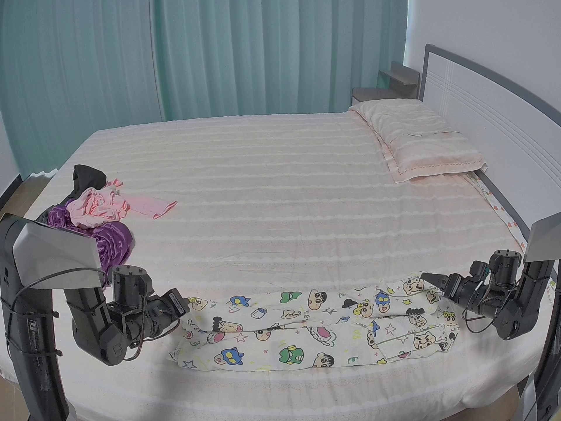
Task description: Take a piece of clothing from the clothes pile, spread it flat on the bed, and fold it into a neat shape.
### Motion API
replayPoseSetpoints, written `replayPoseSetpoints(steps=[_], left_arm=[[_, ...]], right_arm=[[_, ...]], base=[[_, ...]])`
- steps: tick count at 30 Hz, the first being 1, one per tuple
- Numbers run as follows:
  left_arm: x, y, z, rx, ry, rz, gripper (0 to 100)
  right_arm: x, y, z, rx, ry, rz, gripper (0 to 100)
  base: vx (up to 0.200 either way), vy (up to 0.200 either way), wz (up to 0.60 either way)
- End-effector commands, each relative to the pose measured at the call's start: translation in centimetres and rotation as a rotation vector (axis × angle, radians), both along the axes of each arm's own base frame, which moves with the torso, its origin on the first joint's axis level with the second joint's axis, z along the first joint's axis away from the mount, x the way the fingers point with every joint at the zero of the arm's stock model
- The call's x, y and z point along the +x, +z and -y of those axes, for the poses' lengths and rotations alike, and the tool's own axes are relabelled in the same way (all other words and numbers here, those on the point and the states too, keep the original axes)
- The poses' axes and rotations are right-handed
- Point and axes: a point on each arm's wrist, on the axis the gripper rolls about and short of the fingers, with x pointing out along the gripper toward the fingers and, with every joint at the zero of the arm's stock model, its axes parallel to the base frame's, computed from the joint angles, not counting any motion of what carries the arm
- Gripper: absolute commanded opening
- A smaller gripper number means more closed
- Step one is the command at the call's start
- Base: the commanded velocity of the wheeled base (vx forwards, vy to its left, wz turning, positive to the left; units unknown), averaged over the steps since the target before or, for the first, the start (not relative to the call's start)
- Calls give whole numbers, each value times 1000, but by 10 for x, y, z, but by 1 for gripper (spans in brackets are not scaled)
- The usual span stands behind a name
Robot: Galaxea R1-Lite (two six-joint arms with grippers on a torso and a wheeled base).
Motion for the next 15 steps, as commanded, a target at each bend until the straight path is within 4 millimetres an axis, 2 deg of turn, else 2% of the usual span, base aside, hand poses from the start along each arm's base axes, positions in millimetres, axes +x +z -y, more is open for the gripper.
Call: replayPoseSetpoints(steps=[1,6,7,9,10,15], left_arm=[[3,12,2,9,-10,52,0],[4,21,2,46,-37,98,0],[4,25,3,71,-53,118,0],[5,26,3,84,-61,128,0],[9,27,4,97,-69,148,0],[17,33,6,111,-79,192,0]], right_arm=[[-8,8,-16,-2,52,25,100],[-13,-1,-35,-9,105,-10,100],[-11,-12,-39,-29,92,-37,100],[-7,-20,-40,-42,74,-52,100],[2,-30,-42,-61,54,-57,100],[14,-27,-43,-89,46,-73,100]], base=[[0,0,0],[0,0,0],[0,0,0],[0,0,0],[0,0,0],[0,0,0]])
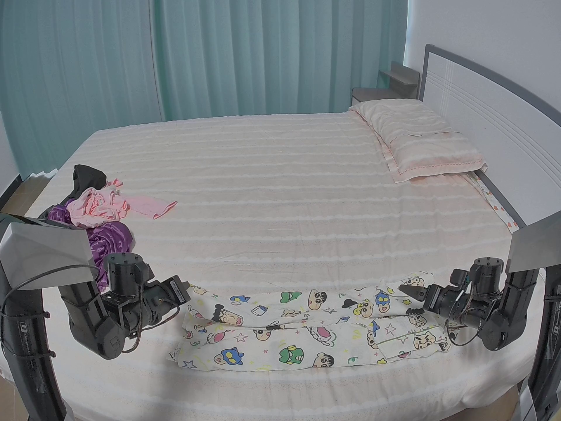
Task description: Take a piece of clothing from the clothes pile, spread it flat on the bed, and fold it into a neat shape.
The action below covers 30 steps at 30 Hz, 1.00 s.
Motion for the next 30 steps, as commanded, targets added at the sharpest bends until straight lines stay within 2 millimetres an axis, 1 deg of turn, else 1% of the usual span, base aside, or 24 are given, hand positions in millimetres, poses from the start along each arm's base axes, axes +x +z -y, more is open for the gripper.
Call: replayPoseSetpoints(steps=[1,5,9,10,14,16,18,21,22,23,25,26,27,28,29,30], left_arm=[[8,9,2,13,-13,56,0],[9,9,6,15,-25,57,0],[7,8,8,16,-32,52,0],[8,9,8,15,-32,57,0],[7,8,6,24,-30,48,0],[6,7,5,33,-30,40,0],[1,-2,-3,90,-40,-37,0],[0,-2,-9,100,-44,-116,0],[0,-2,-9,100,-44,-116,0],[6,12,-13,62,-62,-146,0],[12,29,-15,-21,-77,-193,0],[12,29,-15,-21,-77,-193,0],[20,44,-17,-81,-81,-220,0],[20,44,-17,-81,-81,-220,0],[28,52,-20,-94,-84,-240,0],[29,52,-21,-95,-85,-245,0]], right_arm=[[15,-7,-4,-34,0,-27,100],[35,6,-5,-102,-40,-22,100],[43,9,-13,-186,-15,-43,100],[48,8,-14,-244,-14,-69,100],[48,0,-26,-290,14,-116,100],[48,-2,-26,-291,15,-121,100],[47,-4,-27,-293,16,-127,100],[45,-5,-27,-293,19,-136,100],[45,-5,-27,-293,19,-136,100],[43,-6,-27,-299,14,-141,100],[41,-6,-29,-308,1,-144,100],[41,-6,-29,-308,1,-144,100],[40,-6,-30,-308,1,-142,100],[40,-6,-30,-308,1,-142,100],[36,-7,-30,-307,0,-147,100],[36,-8,-30,-307,0,-145,100]], base=[[0,0,0],[0,0,0],[0,0,0],[0,0,0],[0,0,0],[0,0,0],[0,0,0],[0,0,0],[0,0,0],[0,0,0],[0,0,0],[0,0,0],[0,0,0],[0,0,0],[0,0,0],[0,0,0]])
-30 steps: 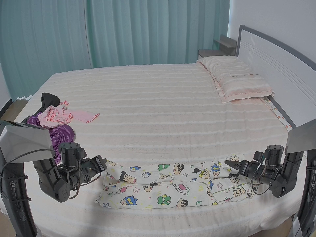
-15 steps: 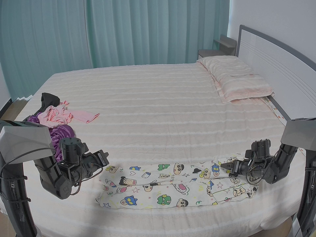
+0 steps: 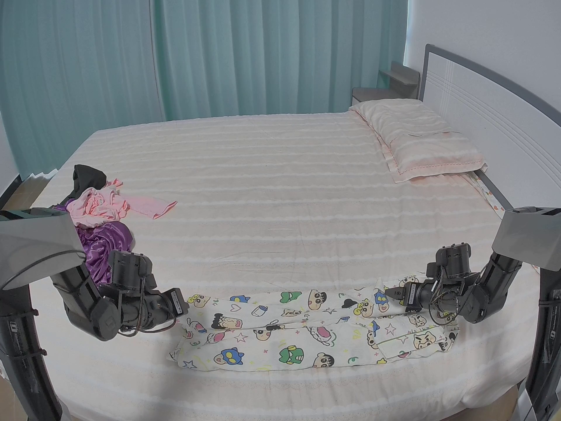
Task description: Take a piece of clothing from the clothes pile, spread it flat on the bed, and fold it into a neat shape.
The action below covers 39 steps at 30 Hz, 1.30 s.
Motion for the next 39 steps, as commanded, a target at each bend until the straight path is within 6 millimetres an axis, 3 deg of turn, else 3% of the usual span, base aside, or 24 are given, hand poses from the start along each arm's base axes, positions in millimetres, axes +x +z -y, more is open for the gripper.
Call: replayPoseSetpoints(steps=[1,6,7,16,22,31,39], left_arm=[[30,54,-11,-113,9,84,0],[36,49,-14,-86,-41,58,0],[36,48,-15,-66,-55,57,100],[39,23,-43,-52,-133,20,100],[43,10,-39,-121,-197,-26,100],[54,-16,-29,-88,-270,-49,100],[60,-19,-22,-86,-288,-40,100]], right_arm=[[-9,-3,-2,-6,-2,-6,100],[-13,-6,-2,-2,0,5,100],[-13,-6,-2,-1,2,5,100],[-13,-7,-1,0,2,0,100],[-13,-8,0,4,2,-3,100],[-13,-9,0,4,1,-6,100],[-13,-9,0,3,2,-6,100]], base=[[0,0,0],[0,0,0],[0,0,0],[0,0,0],[0,0,0],[0,0,0],[0,0,0]])
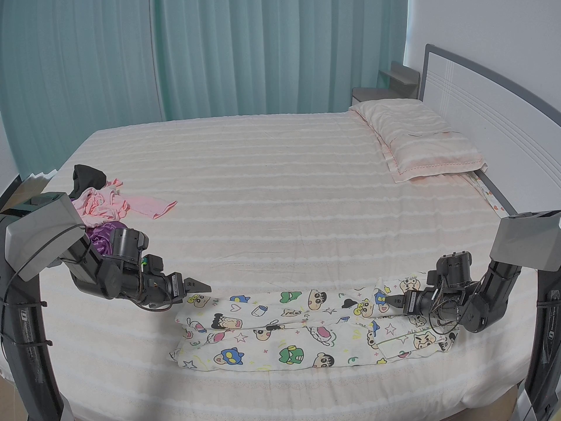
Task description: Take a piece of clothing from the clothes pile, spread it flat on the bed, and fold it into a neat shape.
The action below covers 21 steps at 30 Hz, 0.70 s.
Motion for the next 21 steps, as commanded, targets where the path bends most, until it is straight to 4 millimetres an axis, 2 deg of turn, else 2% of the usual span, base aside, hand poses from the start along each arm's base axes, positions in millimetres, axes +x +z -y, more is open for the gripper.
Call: replayPoseSetpoints(steps=[1,15,16,21], left_arm=[[3,-6,3,0,-5,-8,100],[4,-10,9,-1,-23,-8,100],[5,-10,9,0,-22,-6,0],[7,-8,5,-4,-7,-4,0]], right_arm=[[0,0,0,-1,1,-1,100],[0,-1,0,-1,1,-2,100],[0,-1,0,-1,1,-2,100],[0,-1,0,-1,1,-2,100]], base=[[0,0,0],[0,0,0],[0,0,0],[0,0,0]])
